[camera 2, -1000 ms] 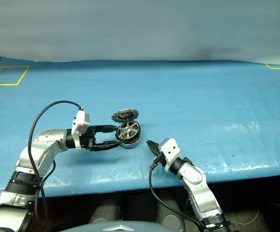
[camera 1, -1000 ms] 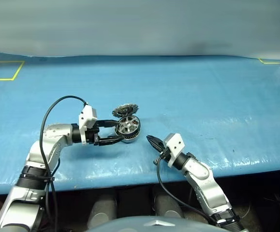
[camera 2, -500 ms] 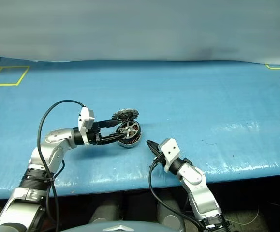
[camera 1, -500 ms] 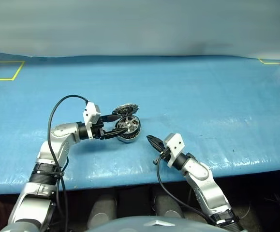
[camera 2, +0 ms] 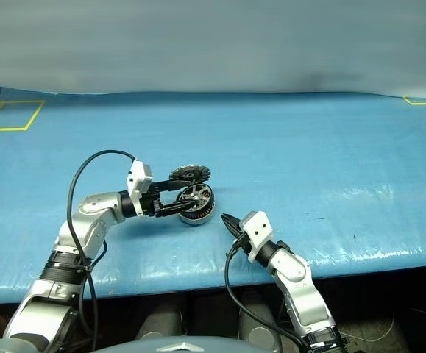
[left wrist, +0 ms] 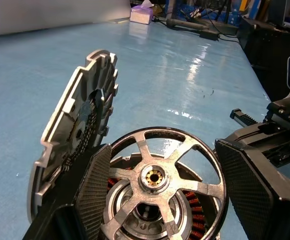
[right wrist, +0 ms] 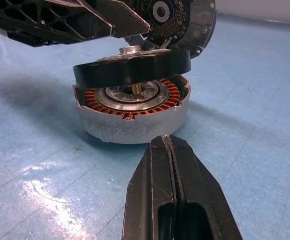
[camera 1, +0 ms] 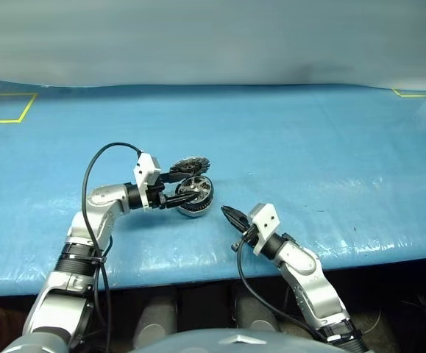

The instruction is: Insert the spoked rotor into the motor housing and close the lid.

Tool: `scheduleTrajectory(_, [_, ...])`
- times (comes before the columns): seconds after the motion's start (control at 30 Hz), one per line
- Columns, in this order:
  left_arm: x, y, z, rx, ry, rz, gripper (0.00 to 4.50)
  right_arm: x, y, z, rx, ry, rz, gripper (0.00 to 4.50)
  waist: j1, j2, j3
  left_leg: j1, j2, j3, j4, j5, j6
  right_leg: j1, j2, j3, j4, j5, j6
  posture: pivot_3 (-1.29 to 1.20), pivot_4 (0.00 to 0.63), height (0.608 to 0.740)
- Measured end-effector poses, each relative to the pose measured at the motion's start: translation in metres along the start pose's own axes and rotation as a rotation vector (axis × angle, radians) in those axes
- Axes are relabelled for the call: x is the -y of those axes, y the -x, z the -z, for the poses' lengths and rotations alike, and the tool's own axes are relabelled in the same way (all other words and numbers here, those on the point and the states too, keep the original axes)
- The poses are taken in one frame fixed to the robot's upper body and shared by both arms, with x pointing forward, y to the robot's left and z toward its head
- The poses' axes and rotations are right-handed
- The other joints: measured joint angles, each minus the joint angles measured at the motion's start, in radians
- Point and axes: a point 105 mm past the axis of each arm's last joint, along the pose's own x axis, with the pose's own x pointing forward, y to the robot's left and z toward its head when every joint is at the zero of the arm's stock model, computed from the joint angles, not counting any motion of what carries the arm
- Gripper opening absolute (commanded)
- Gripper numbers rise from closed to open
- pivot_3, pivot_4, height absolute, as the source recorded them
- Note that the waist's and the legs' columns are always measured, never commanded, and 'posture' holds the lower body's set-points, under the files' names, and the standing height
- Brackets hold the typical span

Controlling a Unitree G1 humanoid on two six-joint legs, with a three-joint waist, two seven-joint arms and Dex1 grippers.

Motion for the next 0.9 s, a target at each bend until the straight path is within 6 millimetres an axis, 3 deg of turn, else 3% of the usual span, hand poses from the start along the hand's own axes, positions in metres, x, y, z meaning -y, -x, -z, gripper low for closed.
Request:
scheduleTrajectory(0.53, [-0.0007,-0.0065,-0.0019,0.01,0.01,0.006,3.59,-0.0008,-0.0002,0.0006,0.0,-0.005,0.004,0.0,0.0,0.0,0.0,0.0,0.0,0.0,0.0,0.0,0.0,0.0,0.0,0.0,0.0,0.0,0.0,0.0,0.15,0.74])
scheduleTrajectory(0.63, [-0.0012,-0.0065,-0.0017,0.008,0.01,0.005,2.7,-0.0004,-0.0005,0.0004,0.002,-0.007,0.01,0.0,0.0,0.0,0.0,0.0,0.0,0.0,0.0,0.0,0.0,0.0,0.0,0.0,0.0,0.0,0.0,0.0,0.15,0.74])
scheduleTrajectory(0.9, [-0.0009,-0.0079,0.0041,-0.033,-0.003,0.004,2.7,0.0,-0.0001,0.0009,0.0,-0.008,0.017,0.0,0.0,0.0,0.0,0.0,0.0,0.0,0.0,0.0,0.0,0.0,0.0,0.0,0.0,0.0,0.0,0.0,0.15,0.74])
